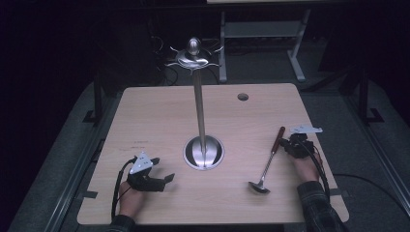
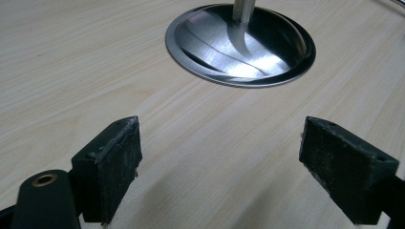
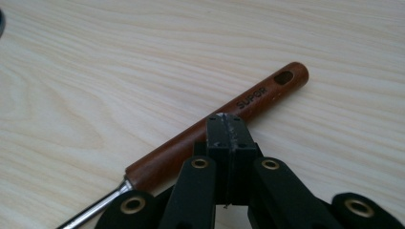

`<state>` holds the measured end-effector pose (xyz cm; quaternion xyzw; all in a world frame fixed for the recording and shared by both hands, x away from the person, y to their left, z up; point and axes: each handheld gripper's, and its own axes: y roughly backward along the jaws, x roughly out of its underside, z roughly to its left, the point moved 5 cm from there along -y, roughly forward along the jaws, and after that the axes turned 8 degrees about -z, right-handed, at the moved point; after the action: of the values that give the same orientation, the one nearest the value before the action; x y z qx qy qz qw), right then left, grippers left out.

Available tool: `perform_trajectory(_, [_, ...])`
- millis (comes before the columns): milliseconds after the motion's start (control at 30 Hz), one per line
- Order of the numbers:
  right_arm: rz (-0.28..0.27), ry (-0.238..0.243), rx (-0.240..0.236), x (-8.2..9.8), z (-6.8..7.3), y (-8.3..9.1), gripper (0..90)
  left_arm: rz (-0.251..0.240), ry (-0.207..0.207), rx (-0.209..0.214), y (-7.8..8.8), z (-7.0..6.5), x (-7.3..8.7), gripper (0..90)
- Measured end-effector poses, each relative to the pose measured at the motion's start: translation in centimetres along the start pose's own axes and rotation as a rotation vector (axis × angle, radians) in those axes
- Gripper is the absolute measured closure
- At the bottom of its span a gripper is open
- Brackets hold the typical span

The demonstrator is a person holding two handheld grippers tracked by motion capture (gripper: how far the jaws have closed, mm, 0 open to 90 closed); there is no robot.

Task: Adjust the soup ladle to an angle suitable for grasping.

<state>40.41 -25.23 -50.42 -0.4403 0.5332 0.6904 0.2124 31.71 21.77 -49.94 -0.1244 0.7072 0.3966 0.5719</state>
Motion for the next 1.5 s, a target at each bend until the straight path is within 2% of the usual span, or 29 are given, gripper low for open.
perform_trajectory(200, [0.004, 0.008, -0.032, -0.3, 0.9, -0.4, 89.8, 0.000, 0.001, 0.001, 0.0, 0.0, 0.0, 14.2])
perform_trajectory(600, [0.017, 0.054, -0.100, -1.0, 3.5, -1.5, 89.8, 0.000, 0.000, 0.002, 0.0, 0.0, 0.0, 14.2])
perform_trajectory(633, [0.019, 0.062, -0.118, -1.1, 4.2, -1.7, 89.9, 0.000, -0.001, 0.004, 0.1, 0.0, 0.0, 14.2])
perform_trajectory(767, [0.028, 0.083, -0.147, -1.2, 5.3, -2.0, 89.8, -0.005, -0.001, 0.006, 0.1, 0.0, 0.0, 14.2])
perform_trajectory(900, [0.029, 0.097, -0.162, -1.2, 5.9, -2.2, 89.8, -0.009, -0.002, 0.005, 0.1, 0.1, 0.0, 14.2])
perform_trajectory(1133, [0.042, 0.126, -0.231, -1.3, 7.7, -2.4, 89.8, -0.017, -0.003, 0.010, 0.2, 0.1, -0.1, 14.2])
perform_trajectory(1233, [0.053, 0.132, -0.231, -1.4, 8.0, -2.3, 89.8, -0.014, -0.003, 0.011, 0.2, 0.0, -0.1, 14.2])
perform_trajectory(1367, [0.071, 0.150, -0.257, -1.7, 8.7, -1.4, 89.8, -0.013, -0.001, 0.009, 0.1, 0.1, -0.1, 14.2])
perform_trajectory(1500, [0.120, 0.162, -0.293, -1.7, 9.6, 0.4, 89.8, -0.007, -0.004, 0.009, 0.2, 0.1, 0.0, 14.2])
